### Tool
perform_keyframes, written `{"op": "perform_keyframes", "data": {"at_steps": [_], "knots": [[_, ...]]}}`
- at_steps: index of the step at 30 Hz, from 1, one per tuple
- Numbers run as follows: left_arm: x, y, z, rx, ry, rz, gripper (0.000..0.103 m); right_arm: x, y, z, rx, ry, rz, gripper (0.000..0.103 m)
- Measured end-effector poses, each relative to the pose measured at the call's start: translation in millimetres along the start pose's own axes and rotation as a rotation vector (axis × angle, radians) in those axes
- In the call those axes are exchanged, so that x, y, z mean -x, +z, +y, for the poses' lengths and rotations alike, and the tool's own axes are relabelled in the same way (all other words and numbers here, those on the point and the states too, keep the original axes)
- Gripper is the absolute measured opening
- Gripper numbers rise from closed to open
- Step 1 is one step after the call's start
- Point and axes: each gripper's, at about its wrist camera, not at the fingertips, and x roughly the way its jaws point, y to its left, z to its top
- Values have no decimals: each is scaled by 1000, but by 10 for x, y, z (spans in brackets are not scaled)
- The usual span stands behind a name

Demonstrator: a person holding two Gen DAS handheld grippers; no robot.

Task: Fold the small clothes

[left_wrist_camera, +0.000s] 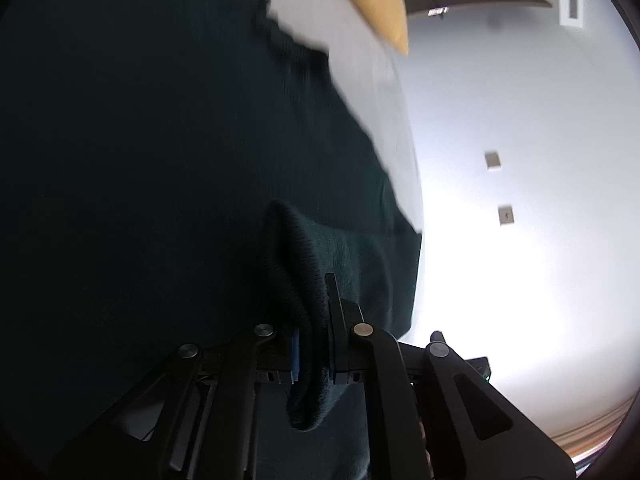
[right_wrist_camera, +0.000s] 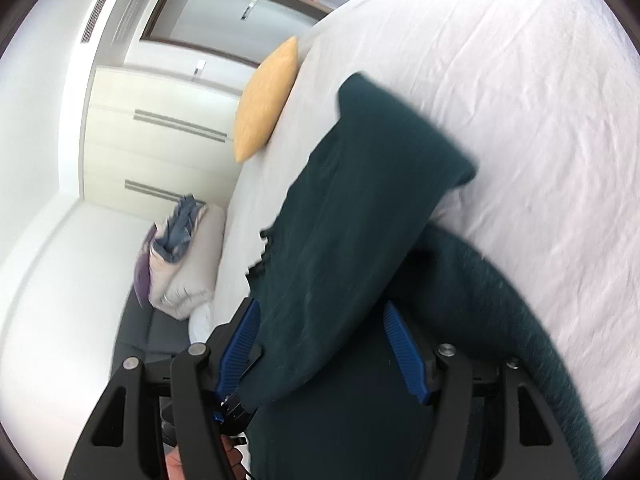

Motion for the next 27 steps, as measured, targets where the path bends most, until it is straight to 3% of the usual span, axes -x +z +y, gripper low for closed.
{"op": "perform_keyframes", "data": {"at_steps": [5,11,17,22,27], "knots": [[389,344,-49,-71,52,-110,7,-62,161,1,-60,40,-31,69],[854,713,243,-78,150,-211,7,-165,286,-30,-125,81,-57,70],[768,765,590,-63,204,-167,7,-222,326,-30,-121,61,-64,70],[729,843,780,-48,187,-171,7,-148,362,-41,-121,66,-44,70],[721,696,844,-58,177,-174,7,13,463,95,-84,101,-72,73]]}}
